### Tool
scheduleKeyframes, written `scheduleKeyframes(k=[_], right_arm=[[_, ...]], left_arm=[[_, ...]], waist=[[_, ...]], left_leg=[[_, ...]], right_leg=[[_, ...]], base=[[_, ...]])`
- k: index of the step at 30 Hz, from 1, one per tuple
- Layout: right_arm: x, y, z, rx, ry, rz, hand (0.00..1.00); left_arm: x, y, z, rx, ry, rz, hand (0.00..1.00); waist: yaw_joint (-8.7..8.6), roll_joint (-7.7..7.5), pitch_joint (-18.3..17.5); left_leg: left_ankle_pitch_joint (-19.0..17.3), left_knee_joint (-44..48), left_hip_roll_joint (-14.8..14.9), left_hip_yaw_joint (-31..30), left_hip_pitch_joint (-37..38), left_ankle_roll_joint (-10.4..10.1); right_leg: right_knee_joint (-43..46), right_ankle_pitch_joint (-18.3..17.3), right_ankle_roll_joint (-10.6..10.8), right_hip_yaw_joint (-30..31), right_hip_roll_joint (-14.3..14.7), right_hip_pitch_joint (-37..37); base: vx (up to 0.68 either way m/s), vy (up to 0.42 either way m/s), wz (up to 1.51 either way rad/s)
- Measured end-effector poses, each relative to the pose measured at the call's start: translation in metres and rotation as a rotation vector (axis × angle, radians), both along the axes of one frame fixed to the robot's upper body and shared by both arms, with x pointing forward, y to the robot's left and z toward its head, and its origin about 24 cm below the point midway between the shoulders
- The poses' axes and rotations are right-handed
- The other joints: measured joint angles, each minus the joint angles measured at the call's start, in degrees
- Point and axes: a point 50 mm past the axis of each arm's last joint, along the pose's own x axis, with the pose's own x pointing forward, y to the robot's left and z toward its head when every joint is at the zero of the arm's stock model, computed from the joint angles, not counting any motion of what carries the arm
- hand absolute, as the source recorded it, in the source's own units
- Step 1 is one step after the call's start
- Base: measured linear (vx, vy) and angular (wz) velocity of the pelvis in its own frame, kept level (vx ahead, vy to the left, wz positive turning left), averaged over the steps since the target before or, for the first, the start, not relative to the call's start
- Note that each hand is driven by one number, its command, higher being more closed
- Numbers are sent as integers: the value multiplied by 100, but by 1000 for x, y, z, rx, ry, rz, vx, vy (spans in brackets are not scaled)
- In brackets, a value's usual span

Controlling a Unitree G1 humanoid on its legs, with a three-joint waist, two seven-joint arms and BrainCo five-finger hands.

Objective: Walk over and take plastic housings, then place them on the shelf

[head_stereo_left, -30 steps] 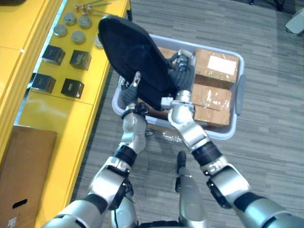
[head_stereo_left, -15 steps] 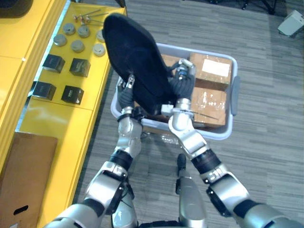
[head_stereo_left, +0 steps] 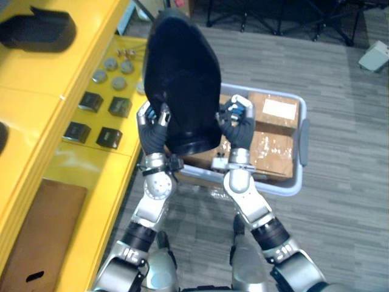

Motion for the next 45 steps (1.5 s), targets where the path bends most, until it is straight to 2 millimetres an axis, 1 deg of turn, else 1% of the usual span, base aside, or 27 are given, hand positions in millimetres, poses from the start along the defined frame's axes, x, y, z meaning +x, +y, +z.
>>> scheduleKeyframes(k=[1,4,5,7,8,11,12,14,15,17,19,23,24,25,26,27,28,30,32,34,37,39,40,42,43,45], right_arm=[[-6,-3,-7,5,13,8,0],[-13,-6,-18,-15,40,26,0],[-14,-7,-20,-17,45,32,0],[-17,-8,-29,1,89,78,0],[-20,-8,-39,11,137,121,0],[-26,-14,-52,20,196,170,0],[-28,-16,-57,31,220,189,0],[-33,-22,-61,48,237,209,0],[-35,-24,-60,54,231,215,0],[-37,-29,-58,67,224,216,0],[-37,-37,-60,72,239,202,0],[-41,-49,-67,103,278,180,0],[-45,-56,-68,125,283,154,0],[-45,-69,-70,171,290,112,0],[-45,-77,-71,185,292,82,0],[-47,-93,-73,219,296,25,0],[-48,-100,-74,226,298,-1,0],[-58,-122,-75,225,296,-83,0],[-64,-130,-78,247,306,-111,0],[-71,-136,-85,276,337,-125,0],[-89,-150,-103,351,406,-175,0],[-94,-154,-111,369,436,-198,0],[-98,-157,-118,381,461,-205,0],[-102,-158,-122,399,476,-198,0],[-104,-157,-129,404,502,-174,0],[-104,-150,-132,408,508,-126,0]], left_arm=[[-6,-1,-4,22,8,5,100],[-15,0,-8,74,13,33,100],[-15,0,-8,84,14,37,100],[-19,1,-16,96,48,45,100],[-25,4,-24,110,77,57,100],[-31,4,-34,140,116,62,100],[-34,4,-38,148,133,62,100],[-35,1,-39,178,126,66,100],[-36,1,-35,188,110,69,100],[-40,1,-31,205,84,77,100],[-41,2,-29,202,74,90,100],[-44,4,-32,224,76,109,100],[-45,6,-33,221,82,125,100],[-47,14,-36,235,94,165,100],[-48,18,-38,238,103,186,100],[-50,26,-42,234,126,232,100],[-51,30,-44,232,134,256,100],[-54,43,-49,215,159,330,100],[-55,50,-51,209,171,366,100],[-58,54,-54,201,183,398,100],[-60,63,-54,209,182,465,100],[-62,68,-55,199,189,499,100],[-65,75,-59,195,208,531,100],[-68,79,-62,190,226,544,100],[-75,84,-67,168,248,556,100],[-83,88,-68,137,252,558,100]], waist=[[-3,54,-172],[2,76,-452],[2,76,-459],[6,77,-490],[6,70,-654],[47,70,-755],[68,60,-856],[111,49,-903],[120,33,-932],[130,1,-967],[143,-26,-1007],[149,-119,-1157],[151,-142,-1187],[150,-155,-1201],[150,-155,-1215],[148,-152,-1252],[147,-151,-1273],[140,-144,-1305],[131,-150,-1309],[136,-157,-1337],[110,-178,-1353],[59,-181,-1355],[-8,-182,-1357],[-16,-178,-1359],[-12,-180,-1360],[4,-179,-1360]], left_leg=[[3,-89,-5,-22,109,-7],[3,-167,-7,-5,207,-18],[3,-171,-7,-7,240,-18],[9,-245,-5,1,405,-29],[14,-332,-7,18,415,-32],[25,-380,-3,32,515,-53],[28,-419,-6,42,532,-55],[33,-441,-5,52,610,-67],[41,-463,-7,60,626,-76],[65,-534,-9,72,711,-84],[64,-551,-11,90,807,-85],[71,-654,-17,126,912,-87],[84,-727,-21,135,951,-78],[96,-767,-21,171,997,-75],[97,-774,-21,186,1005,-75],[98,-789,-24,207,1005,-76],[104,-803,-26,220,1005,-81],[155,-873,-23,247,1007,-99],[180,-932,-14,307,1053,-122],[176,-947,-13,396,1096,-123],[169,-957,-17,456,1096,-124],[168,-963,-17,464,1096,-124],[168,-966,-16,470,1096,-123],[167,-966,-14,480,1095,-122],[165,-966,-12,484,1093,-119],[147,-968,-12,477,1083,-90]], right_leg=[[-62,-9,12,-52,6,112],[-154,-12,17,-82,15,218],[-170,-12,18,-94,16,261],[-211,-16,20,-115,25,408],[-270,-16,21,-129,32,403],[-325,-16,22,-145,43,504],[-361,-15,23,-152,44,519],[-379,-14,23,-152,50,585],[-379,-12,24,-149,50,585],[-379,-11,25,-142,55,638],[-381,-12,25,-142,56,716],[-386,-34,34,-134,57,756],[-386,-44,37,-135,58,756],[-386,-51,36,-110,62,757],[-387,-52,36,-97,62,753],[-387,-56,31,-77,62,729],[-387,-56,31,-63,64,711],[-387,-55,29,-41,78,661],[-387,-54,27,-2,94,642],[-387,-53,27,83,102,612],[-387,-50,30,132,104,568],[-387,-50,30,137,104,562],[-388,-52,29,140,105,557],[-389,-54,27,146,108,546],[-391,-59,23,147,111,542],[-393,-73,3,140,110,538]], base=[[60,12,10],[46,8,2],[0,0,0],[0,0,0],[0,0,0],[0,0,0],[0,0,0],[0,0,0],[0,0,0],[0,0,0],[0,0,0],[-11,14,-3],[-17,11,-6],[-15,11,-8],[-15,12,-11],[-10,10,-8],[-5,11,-8],[10,9,-5],[14,10,-12],[11,12,-20],[5,10,-9],[0,0,0],[0,0,0],[0,0,0],[0,0,0],[-8,3,2]])
